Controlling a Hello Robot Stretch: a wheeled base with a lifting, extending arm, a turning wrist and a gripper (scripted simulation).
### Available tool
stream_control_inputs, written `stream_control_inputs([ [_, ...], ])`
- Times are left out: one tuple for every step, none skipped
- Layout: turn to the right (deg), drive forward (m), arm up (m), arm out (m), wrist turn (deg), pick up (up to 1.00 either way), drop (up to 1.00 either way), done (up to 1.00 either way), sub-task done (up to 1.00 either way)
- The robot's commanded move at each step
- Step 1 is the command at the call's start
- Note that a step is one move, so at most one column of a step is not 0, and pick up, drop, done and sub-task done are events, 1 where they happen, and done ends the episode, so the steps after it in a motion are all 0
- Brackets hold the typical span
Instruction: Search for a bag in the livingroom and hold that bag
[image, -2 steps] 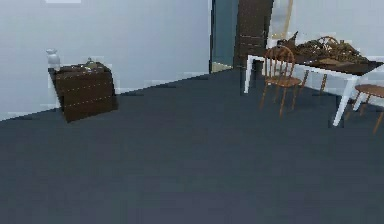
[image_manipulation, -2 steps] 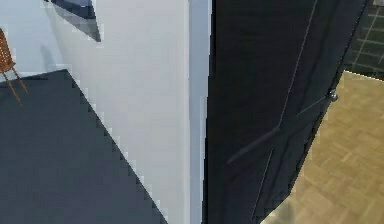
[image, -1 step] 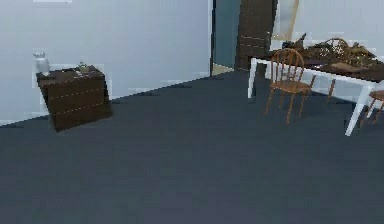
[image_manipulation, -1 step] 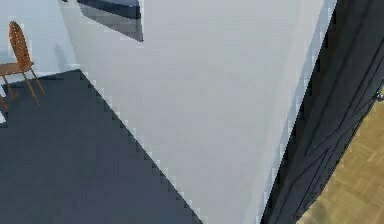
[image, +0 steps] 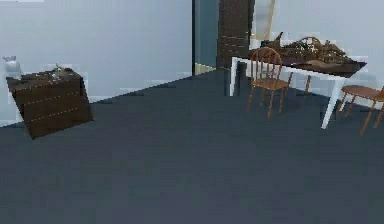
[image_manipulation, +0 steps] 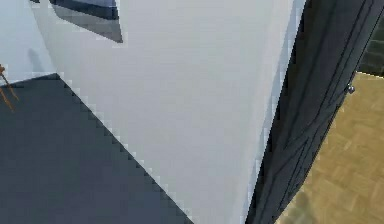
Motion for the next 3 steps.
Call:
stream_control_inputs([
  [0.0, 1.00, 0.00, 0.00, 0.0, 0.00, 0.00, 0.00, 0.00],
  [0.0, 1.00, 0.00, 0.00, 0.0, 0.00, 0.00, 0.00, 0.00],
  [0.0, 1.00, 0.00, 0.00, 0.0, 0.00, 0.00, 0.00, 0.00],
])
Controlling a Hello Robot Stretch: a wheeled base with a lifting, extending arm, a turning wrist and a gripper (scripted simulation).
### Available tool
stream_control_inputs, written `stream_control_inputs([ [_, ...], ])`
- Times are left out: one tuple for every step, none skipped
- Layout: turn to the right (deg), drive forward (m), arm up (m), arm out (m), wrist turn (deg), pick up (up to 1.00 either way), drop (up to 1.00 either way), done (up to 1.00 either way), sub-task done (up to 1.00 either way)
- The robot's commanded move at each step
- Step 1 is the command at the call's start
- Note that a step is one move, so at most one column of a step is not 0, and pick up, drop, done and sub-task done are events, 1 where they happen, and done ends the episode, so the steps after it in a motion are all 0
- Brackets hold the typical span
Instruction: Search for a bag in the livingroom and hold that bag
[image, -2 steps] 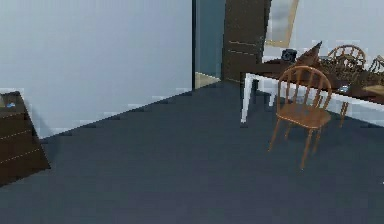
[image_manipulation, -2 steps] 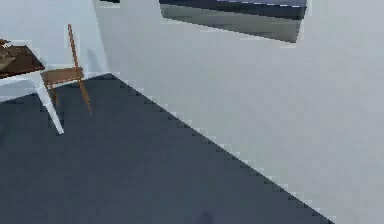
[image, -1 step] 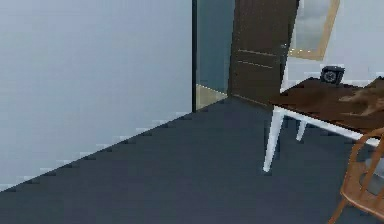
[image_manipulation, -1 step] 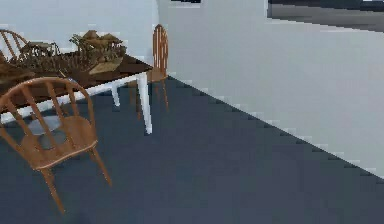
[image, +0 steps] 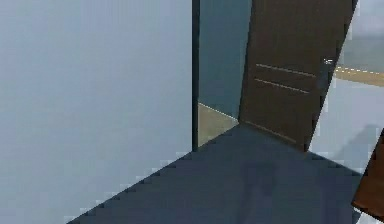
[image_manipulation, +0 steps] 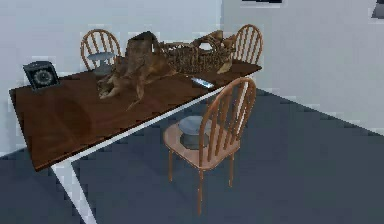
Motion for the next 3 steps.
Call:
stream_control_inputs([
  [6.0, 0.00, 0.00, 0.00, 0.0, 0.00, 0.00, 0.00, 0.00],
  [0.0, 0.70, 0.00, 0.00, 0.0, 0.00, 0.00, 0.00, 0.00],
  [-33.0, 0.00, 0.00, 0.00, 0.0, 0.00, 0.00, 0.00, 0.00],
])
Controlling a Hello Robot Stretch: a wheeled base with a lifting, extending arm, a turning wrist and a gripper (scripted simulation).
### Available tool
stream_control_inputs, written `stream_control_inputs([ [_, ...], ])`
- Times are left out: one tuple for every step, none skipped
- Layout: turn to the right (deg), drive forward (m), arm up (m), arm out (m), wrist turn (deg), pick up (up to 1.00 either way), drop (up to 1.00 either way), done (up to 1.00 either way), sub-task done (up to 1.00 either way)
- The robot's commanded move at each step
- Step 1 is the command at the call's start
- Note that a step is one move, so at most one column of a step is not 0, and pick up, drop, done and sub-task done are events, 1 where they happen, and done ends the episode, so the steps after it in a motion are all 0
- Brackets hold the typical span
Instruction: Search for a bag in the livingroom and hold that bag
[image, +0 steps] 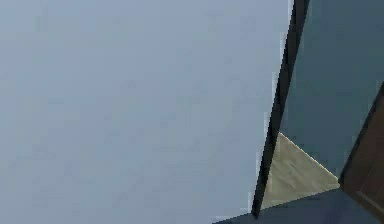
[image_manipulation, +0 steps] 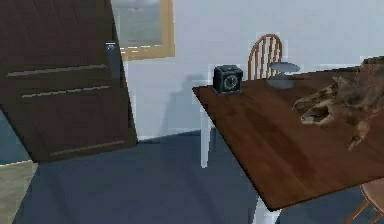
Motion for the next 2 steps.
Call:
stream_control_inputs([
  [0.0, 0.35, 0.00, 0.00, 0.0, 0.00, 0.00, 0.00, 0.00],
  [45.0, 0.00, 0.00, 0.00, 0.0, 0.00, 0.00, 0.00, 0.00],
])
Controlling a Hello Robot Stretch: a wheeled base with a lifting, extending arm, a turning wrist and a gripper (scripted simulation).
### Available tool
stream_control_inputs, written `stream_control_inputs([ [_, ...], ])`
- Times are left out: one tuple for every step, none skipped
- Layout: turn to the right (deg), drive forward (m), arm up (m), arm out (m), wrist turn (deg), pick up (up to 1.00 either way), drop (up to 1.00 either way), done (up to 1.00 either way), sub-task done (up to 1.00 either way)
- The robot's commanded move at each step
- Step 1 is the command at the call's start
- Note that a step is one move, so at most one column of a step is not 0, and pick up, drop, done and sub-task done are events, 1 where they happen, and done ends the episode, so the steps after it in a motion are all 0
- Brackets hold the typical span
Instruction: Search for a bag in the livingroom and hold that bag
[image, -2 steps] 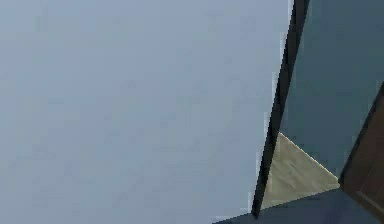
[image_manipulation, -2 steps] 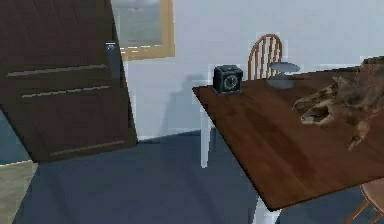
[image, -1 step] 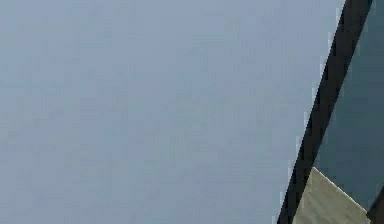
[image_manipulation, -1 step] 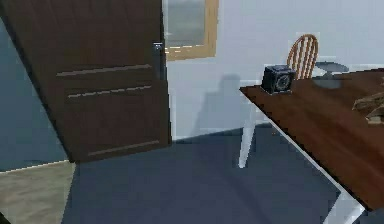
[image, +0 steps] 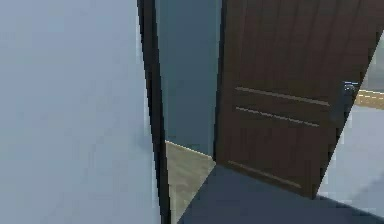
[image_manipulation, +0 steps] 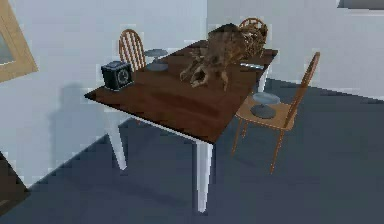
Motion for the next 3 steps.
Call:
stream_control_inputs([
  [27.0, 0.00, 0.00, 0.00, 0.0, 0.00, 0.00, 0.00, 0.00],
  [0.0, 0.70, 0.00, 0.00, 0.0, 0.00, 0.00, 0.00, 0.00],
  [-45.0, 0.00, 0.00, 0.00, 0.0, 0.00, 0.00, 0.00, 0.00],
])
